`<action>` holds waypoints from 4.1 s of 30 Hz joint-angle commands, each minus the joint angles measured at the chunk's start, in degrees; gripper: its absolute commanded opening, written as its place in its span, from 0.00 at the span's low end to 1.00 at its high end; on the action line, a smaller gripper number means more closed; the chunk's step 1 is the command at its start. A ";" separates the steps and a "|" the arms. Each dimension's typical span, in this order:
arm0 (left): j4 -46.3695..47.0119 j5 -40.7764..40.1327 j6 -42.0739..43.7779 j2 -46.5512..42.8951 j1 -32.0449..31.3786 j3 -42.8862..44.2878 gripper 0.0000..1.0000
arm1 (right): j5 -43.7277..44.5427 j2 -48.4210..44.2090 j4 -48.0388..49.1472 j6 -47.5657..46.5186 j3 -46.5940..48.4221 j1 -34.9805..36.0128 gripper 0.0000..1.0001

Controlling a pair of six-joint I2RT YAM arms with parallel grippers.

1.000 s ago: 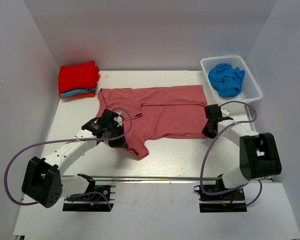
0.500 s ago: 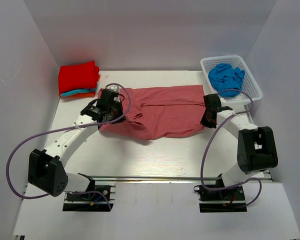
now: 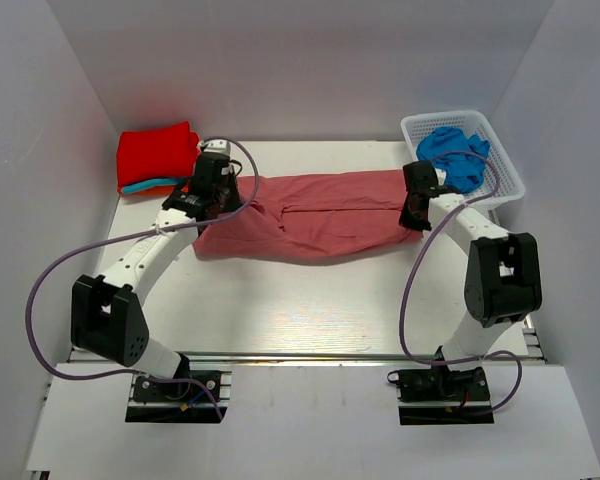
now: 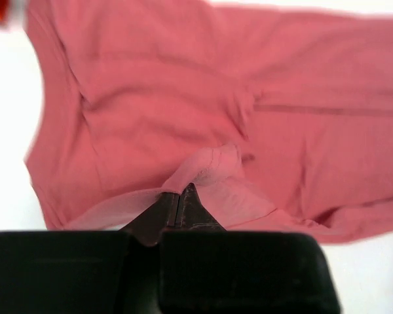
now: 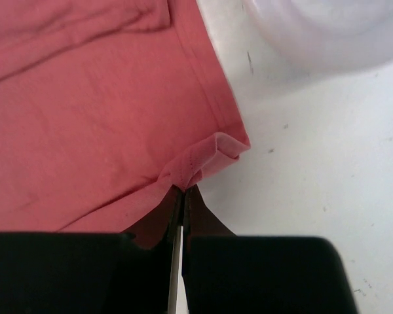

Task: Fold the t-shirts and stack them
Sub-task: Fold the other side of the tshirt into a rectangle, then rotate the tshirt 75 degrees

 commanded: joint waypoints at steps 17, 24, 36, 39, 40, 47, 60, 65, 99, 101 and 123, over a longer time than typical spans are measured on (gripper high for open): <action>20.10 5.47 14.68 12.17 7.65 6.62 0.00 | 5.43 10.65 -6.26 -6.53 18.64 -0.13 0.00; 25.29 9.42 14.68 14.54 10.29 5.48 0.00 | 6.22 14.43 -7.59 -5.92 22.61 -0.04 0.00; 24.14 12.59 13.36 25.52 13.01 12.07 0.00 | 8.86 19.97 -10.48 -3.02 28.75 -0.39 0.00; 24.15 12.59 12.22 29.30 13.02 14.35 0.00 | 8.95 21.90 -12.07 -2.49 30.96 -0.30 0.30; 22.93 12.59 11.61 30.27 13.54 16.36 0.00 | 8.77 22.08 -12.33 -2.58 31.57 -0.13 0.46; 18.09 10.48 7.49 34.67 15.12 23.14 0.60 | -2.36 18.49 -5.85 -8.81 28.77 0.05 0.63; 15.88 20.20 5.19 30.28 15.66 21.31 1.00 | -28.73 6.70 12.17 -15.94 12.16 1.63 0.71; 20.37 29.88 3.10 27.73 13.99 11.74 1.00 | -30.42 11.86 10.52 -14.88 13.55 2.33 0.71; 11.67 41.15 1.50 62.07 13.99 48.43 1.00 | -21.37 13.24 7.70 -5.22 -0.93 1.62 0.75; 12.20 42.29 -1.91 67.24 13.99 53.44 1.00 | -23.30 10.15 7.44 -3.38 -8.22 2.51 0.75; 36.27 41.33 -18.18 82.04 9.16 65.69 1.00 | -35.97 -4.89 1.03 -7.41 -11.06 37.31 0.90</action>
